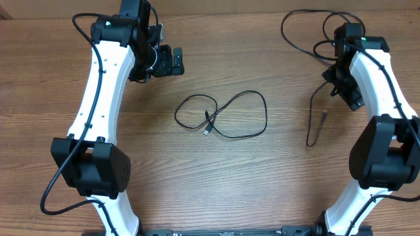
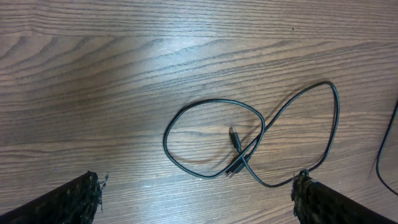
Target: Untangle cables
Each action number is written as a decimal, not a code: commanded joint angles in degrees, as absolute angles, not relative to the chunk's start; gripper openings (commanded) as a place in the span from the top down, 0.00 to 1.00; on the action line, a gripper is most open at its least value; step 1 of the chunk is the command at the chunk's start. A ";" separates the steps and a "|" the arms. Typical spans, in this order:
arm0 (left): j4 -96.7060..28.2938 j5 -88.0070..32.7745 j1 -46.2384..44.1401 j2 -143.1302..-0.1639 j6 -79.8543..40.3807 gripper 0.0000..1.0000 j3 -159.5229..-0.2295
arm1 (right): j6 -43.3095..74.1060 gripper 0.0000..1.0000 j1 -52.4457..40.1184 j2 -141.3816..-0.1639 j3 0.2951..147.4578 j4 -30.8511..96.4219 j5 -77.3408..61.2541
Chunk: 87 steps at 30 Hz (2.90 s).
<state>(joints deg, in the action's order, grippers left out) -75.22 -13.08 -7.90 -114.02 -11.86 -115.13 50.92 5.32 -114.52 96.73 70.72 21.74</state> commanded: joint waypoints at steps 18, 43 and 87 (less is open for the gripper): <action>-74.94 -13.15 -8.29 -114.28 -12.47 0.00 -115.50 | 35.31 0.38 5.48 -115.18 86.43 54.63 3.18; -74.74 -13.17 -8.29 -114.28 -12.47 0.00 -115.48 | 32.60 0.66 5.21 -120.62 83.50 48.62 2.66; -74.65 -13.17 -8.34 -114.28 -12.91 0.00 -115.50 | 4.69 0.70 0.75 -118.93 95.37 54.59 -19.20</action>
<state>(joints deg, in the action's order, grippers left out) -74.61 -13.08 -7.90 -114.02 -12.03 -115.13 3.18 0.16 -120.29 92.29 53.67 -21.41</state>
